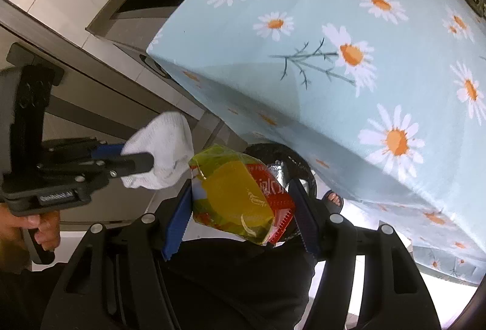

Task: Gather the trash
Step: 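Carry the tissue in the left tool over the bin while the right tool carries the snack bag, then open the left tool to drop the tissue into the bin while the right tool drops the snack bag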

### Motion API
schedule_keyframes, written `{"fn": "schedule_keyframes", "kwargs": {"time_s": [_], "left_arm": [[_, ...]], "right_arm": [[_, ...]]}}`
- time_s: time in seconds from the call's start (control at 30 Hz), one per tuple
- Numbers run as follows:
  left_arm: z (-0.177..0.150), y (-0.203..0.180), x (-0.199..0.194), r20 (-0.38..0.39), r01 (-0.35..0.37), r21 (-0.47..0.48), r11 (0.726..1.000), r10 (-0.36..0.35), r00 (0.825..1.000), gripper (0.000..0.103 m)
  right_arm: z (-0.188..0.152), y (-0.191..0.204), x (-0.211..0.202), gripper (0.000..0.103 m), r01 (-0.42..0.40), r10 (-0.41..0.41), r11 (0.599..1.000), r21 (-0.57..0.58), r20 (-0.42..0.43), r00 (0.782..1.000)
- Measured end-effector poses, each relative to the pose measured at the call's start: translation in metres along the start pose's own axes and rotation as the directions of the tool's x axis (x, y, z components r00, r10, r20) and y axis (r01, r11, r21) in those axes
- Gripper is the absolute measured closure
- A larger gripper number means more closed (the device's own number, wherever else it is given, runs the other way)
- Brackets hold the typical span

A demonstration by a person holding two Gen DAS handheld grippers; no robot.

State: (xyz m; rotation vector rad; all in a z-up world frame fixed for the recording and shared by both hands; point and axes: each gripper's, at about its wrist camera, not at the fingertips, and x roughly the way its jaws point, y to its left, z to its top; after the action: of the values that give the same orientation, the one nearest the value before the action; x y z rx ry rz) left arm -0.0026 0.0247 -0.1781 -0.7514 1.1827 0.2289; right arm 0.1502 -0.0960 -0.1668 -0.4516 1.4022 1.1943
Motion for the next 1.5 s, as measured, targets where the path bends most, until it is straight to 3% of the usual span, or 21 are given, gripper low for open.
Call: {"fn": "schedule_keyframes", "kwargs": {"time_s": [0.33, 0.4, 0.5, 0.57, 1.0, 1.5], "left_arm": [[-0.01, 0.009, 0.022, -0.069, -0.01, -0.043, 0.999, 0.007, 0.998, 0.079], [-0.009, 0.008, 0.024, -0.077, -0.01, -0.047, 0.999, 0.006, 0.997, 0.073], [-0.006, 0.006, 0.023, -0.071, -0.016, -0.028, 0.999, 0.014, 0.997, 0.058], [-0.003, 0.007, 0.021, -0.066, -0.013, -0.034, 0.999, 0.01, 0.998, 0.052], [0.002, 0.002, 0.014, -0.053, 0.005, 0.0, 1.0, -0.005, 0.999, 0.052], [0.011, -0.028, -0.025, -0.008, 0.002, 0.132, 0.991, -0.001, 1.0, 0.049]], "right_arm": [[-0.005, 0.001, 0.015, 0.04, -0.006, 0.006, 1.0, 0.012, -0.03, 1.0], [-0.006, -0.001, 0.013, 0.039, -0.025, 0.025, 0.999, 0.025, -0.017, 1.0], [-0.004, -0.005, 0.006, 0.028, -0.045, 0.044, 0.998, 0.052, 0.011, 0.999], [-0.003, -0.008, 0.0, 0.028, -0.054, 0.052, 0.996, 0.069, 0.034, 0.998], [-0.014, -0.016, -0.024, 0.028, -0.003, -0.005, 0.993, 0.118, 0.07, 0.998], [-0.029, -0.003, -0.073, 0.028, 0.048, -0.075, 0.984, 0.17, 0.159, 0.984]]}}
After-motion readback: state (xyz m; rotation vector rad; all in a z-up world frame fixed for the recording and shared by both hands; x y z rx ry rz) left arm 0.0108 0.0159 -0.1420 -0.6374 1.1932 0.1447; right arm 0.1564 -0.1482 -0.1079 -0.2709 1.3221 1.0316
